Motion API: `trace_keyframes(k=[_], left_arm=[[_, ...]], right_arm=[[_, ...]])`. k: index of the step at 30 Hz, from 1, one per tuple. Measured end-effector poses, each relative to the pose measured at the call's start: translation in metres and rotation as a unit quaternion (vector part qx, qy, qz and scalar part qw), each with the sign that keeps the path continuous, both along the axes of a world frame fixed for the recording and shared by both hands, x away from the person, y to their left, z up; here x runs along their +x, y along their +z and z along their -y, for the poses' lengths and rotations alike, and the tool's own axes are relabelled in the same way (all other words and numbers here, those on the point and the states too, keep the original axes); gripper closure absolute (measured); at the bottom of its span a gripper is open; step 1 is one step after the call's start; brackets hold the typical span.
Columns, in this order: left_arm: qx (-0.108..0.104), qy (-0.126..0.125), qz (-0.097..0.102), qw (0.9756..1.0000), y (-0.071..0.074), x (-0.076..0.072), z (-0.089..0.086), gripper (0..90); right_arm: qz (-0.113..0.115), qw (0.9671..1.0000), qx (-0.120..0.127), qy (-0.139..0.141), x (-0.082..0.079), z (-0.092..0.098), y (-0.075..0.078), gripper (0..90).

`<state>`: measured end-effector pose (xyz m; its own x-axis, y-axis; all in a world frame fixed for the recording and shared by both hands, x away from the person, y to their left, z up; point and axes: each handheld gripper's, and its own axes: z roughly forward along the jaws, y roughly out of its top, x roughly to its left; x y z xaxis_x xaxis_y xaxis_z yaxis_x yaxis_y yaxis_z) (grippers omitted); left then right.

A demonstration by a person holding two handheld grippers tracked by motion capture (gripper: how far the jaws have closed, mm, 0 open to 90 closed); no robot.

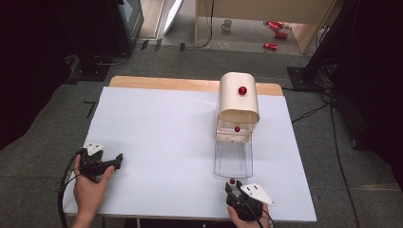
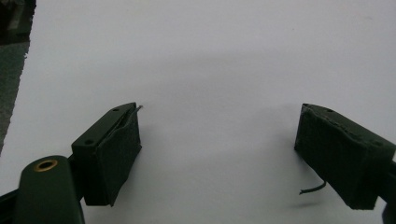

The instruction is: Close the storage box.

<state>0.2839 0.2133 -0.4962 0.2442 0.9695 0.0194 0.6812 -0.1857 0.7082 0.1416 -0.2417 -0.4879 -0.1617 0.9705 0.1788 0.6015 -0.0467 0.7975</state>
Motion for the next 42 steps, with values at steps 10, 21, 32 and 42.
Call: trace_keyframes(k=[10,21,32,42], left_arm=[[0.000,0.000,0.000,1.0000,0.000,0.000,0.000,14.4],[0.000,0.000,0.000,1.0000,0.000,0.000,0.000,14.4],[-0.001,0.001,0.001,1.0000,0.000,0.000,0.000,14.4],[0.000,0.001,0.001,1.0000,0.000,0.000,0.000,14.4]], right_arm=[[-0.012,0.9999,0.002,-0.009,0.005,0.002,-0.004,74.1],[-0.008,0.9999,0.007,-0.005,0.005,0.004,-0.001,75.1],[-0.003,0.9999,0.011,-0.001,0.012,0.008,0.014,75.1],[-0.008,0.9999,0.011,0.002,0.027,0.012,0.018,75.1]])
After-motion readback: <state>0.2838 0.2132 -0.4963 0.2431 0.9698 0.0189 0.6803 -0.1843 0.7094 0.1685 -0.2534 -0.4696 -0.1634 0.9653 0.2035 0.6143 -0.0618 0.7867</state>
